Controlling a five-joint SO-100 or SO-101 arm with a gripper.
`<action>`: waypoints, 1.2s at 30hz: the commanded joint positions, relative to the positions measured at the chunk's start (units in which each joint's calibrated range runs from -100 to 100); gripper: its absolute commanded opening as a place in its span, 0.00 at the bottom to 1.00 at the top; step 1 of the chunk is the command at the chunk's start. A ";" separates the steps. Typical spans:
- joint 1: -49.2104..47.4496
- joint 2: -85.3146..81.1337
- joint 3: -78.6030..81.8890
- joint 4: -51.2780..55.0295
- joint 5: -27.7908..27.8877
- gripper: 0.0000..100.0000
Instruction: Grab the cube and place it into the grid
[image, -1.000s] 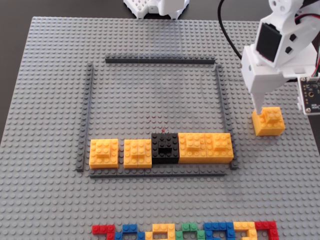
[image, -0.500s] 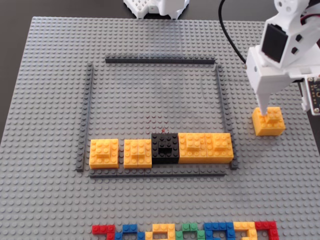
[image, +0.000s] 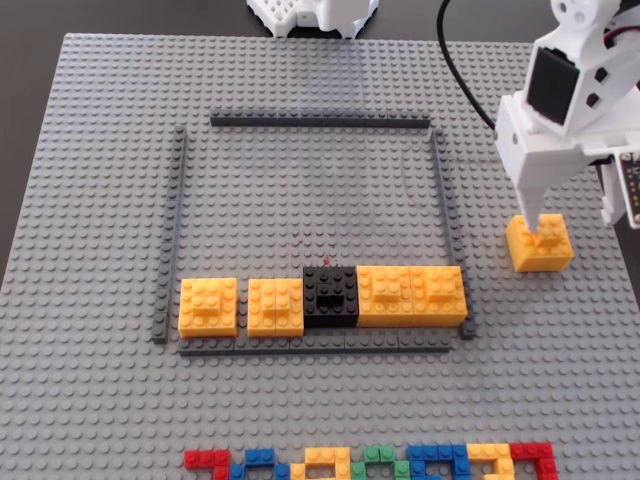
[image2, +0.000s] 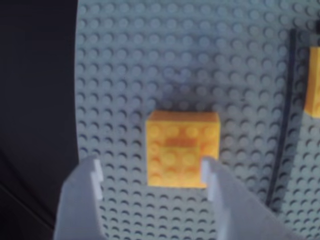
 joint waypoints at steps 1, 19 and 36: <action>0.26 -2.21 -1.72 -0.42 -0.24 0.23; 0.62 -1.95 0.73 -0.96 -0.20 0.15; 0.92 -1.95 1.82 -1.20 -0.10 0.07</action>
